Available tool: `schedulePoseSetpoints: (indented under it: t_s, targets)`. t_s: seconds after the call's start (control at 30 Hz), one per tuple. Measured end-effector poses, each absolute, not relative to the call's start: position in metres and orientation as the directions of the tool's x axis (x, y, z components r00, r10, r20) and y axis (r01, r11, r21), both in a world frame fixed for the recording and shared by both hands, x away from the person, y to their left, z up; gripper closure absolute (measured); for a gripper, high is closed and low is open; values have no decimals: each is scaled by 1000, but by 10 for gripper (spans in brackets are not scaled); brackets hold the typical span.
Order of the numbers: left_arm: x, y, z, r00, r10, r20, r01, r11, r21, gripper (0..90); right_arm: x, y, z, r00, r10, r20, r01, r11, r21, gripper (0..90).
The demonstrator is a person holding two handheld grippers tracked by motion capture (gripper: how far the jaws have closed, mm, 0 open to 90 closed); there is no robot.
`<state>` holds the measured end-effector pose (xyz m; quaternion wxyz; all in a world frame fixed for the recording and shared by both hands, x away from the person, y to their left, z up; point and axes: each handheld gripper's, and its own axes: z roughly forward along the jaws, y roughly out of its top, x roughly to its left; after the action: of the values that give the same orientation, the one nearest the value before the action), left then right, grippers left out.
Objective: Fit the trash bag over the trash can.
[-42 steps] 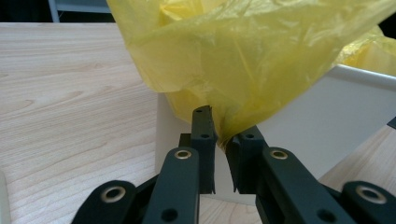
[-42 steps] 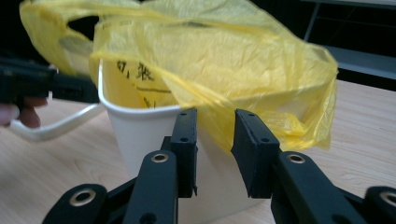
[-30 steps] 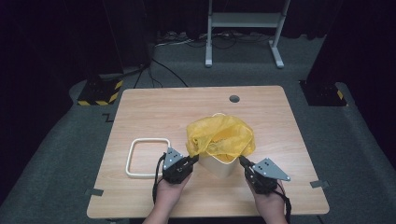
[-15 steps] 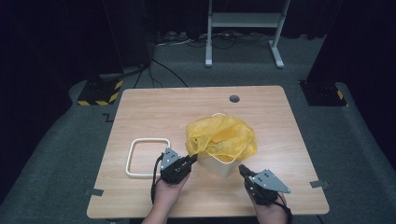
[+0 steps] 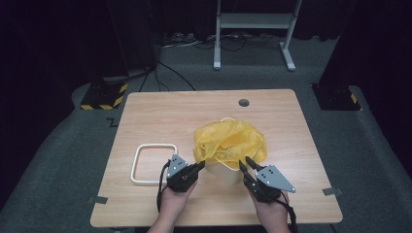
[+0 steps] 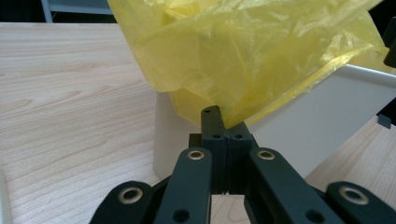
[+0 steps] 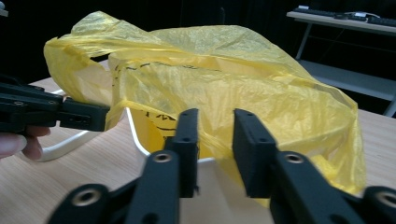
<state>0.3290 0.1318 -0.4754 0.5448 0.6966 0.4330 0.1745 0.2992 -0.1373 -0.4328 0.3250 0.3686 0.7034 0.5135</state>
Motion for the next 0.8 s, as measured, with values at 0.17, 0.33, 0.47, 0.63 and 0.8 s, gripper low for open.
schedulePoseSetpoints:
  t_s: [0.17, 0.33, 0.47, 0.63, 0.8]
  targets:
    - [328, 131, -474, 568, 790, -230, 411, -31, 911, 894, 298, -140, -429, -525, 845, -102, 186, 231, 955, 900]
    - [328, 130, -475, 571, 788, -232, 413, -30, 910, 895, 281, -144, -433, -542, 835, -93, 168, 216, 962, 900]
    - [329, 130, -476, 571, 789, -229, 416, -37, 909, 896, 274, -145, -453, -548, 833, -74, 213, 224, 951, 900]
    - [330, 133, -479, 559, 796, -232, 429, -38, 902, 895, 283, -152, -469, -531, 846, -38, 278, 217, 936, 837]
    - [326, 138, -473, 529, 821, -215, 428, -39, 903, 805, 276, -166, -448, -506, 863, -15, 226, 149, 963, 671]
